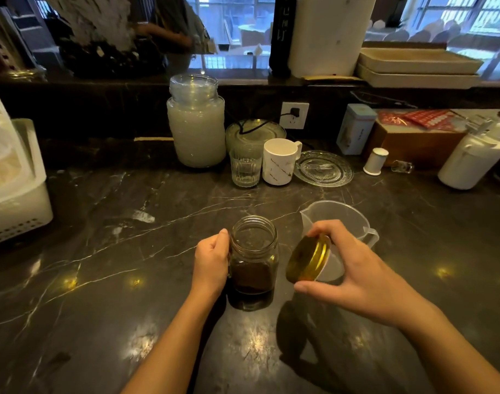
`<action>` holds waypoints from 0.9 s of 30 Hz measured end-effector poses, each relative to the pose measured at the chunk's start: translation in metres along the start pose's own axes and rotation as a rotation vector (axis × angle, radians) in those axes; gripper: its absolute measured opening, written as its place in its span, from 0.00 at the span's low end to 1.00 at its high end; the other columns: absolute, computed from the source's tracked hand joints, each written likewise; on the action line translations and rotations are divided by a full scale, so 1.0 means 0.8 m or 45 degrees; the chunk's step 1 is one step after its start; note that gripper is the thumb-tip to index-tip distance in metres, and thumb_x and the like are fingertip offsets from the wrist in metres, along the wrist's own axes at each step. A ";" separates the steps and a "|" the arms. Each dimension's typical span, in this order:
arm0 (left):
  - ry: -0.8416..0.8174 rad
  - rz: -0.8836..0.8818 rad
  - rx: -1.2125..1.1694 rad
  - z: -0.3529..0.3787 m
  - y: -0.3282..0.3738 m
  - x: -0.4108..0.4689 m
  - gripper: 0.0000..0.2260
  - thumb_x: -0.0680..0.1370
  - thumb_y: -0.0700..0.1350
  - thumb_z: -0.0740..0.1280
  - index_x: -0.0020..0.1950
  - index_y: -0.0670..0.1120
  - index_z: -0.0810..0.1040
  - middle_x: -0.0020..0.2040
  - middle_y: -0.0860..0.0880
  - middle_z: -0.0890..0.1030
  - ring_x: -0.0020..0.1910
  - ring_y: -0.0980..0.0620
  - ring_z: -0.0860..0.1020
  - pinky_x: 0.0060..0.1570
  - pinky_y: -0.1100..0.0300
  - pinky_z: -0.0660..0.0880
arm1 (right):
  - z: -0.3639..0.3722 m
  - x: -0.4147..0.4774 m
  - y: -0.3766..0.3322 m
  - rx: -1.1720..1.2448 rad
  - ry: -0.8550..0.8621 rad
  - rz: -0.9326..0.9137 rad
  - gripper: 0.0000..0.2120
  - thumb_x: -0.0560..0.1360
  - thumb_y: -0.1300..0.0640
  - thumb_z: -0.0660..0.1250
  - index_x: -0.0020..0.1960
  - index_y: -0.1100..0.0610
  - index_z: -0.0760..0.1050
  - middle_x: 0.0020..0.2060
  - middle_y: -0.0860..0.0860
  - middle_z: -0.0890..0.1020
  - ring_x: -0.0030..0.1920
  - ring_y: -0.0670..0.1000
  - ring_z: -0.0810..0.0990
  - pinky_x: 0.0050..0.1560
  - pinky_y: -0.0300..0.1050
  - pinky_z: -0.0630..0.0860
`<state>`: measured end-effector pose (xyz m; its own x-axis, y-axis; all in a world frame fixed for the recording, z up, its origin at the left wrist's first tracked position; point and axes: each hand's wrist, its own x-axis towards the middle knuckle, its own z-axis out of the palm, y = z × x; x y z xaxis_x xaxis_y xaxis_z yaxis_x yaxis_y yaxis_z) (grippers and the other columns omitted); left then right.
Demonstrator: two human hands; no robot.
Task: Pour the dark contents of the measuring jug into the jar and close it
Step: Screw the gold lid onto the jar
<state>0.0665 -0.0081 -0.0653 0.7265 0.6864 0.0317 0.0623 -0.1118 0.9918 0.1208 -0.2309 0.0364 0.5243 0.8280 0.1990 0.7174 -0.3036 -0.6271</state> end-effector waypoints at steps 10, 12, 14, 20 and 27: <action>-0.003 0.017 0.006 0.001 0.004 -0.003 0.28 0.73 0.55 0.56 0.33 0.28 0.68 0.31 0.41 0.72 0.32 0.45 0.68 0.35 0.50 0.64 | 0.009 0.030 -0.013 0.070 0.214 -0.091 0.18 0.65 0.37 0.70 0.42 0.43 0.64 0.55 0.44 0.72 0.56 0.45 0.70 0.50 0.40 0.70; 0.000 0.019 -0.001 0.001 0.004 -0.003 0.27 0.73 0.54 0.56 0.32 0.29 0.67 0.31 0.41 0.71 0.31 0.45 0.67 0.35 0.50 0.64 | 0.014 0.040 -0.010 0.029 0.193 -0.077 0.17 0.65 0.37 0.68 0.43 0.45 0.65 0.55 0.46 0.72 0.55 0.42 0.68 0.51 0.37 0.67; 0.010 0.029 0.006 0.000 0.004 -0.004 0.26 0.73 0.54 0.57 0.32 0.29 0.69 0.30 0.41 0.71 0.31 0.45 0.67 0.34 0.50 0.64 | 0.021 0.050 -0.007 -0.017 0.154 -0.074 0.18 0.64 0.37 0.68 0.44 0.47 0.66 0.55 0.47 0.72 0.52 0.41 0.67 0.50 0.35 0.65; -0.003 0.026 -0.007 -0.001 0.005 -0.003 0.27 0.73 0.54 0.56 0.36 0.27 0.71 0.32 0.40 0.74 0.33 0.45 0.70 0.36 0.49 0.67 | 0.036 0.073 -0.003 -0.112 -0.007 -0.125 0.21 0.67 0.39 0.69 0.52 0.47 0.66 0.52 0.44 0.71 0.49 0.42 0.67 0.50 0.40 0.67; -0.016 0.041 -0.014 -0.001 0.004 -0.002 0.26 0.74 0.54 0.57 0.38 0.28 0.73 0.34 0.39 0.75 0.35 0.45 0.71 0.38 0.49 0.68 | 0.035 0.094 -0.007 -0.178 -0.128 -0.198 0.26 0.70 0.43 0.68 0.63 0.49 0.66 0.58 0.47 0.73 0.58 0.46 0.68 0.61 0.50 0.64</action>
<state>0.0648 -0.0087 -0.0617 0.7366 0.6735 0.0620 0.0315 -0.1258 0.9916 0.1433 -0.1541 0.0341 0.3592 0.9105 0.2046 0.8461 -0.2253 -0.4831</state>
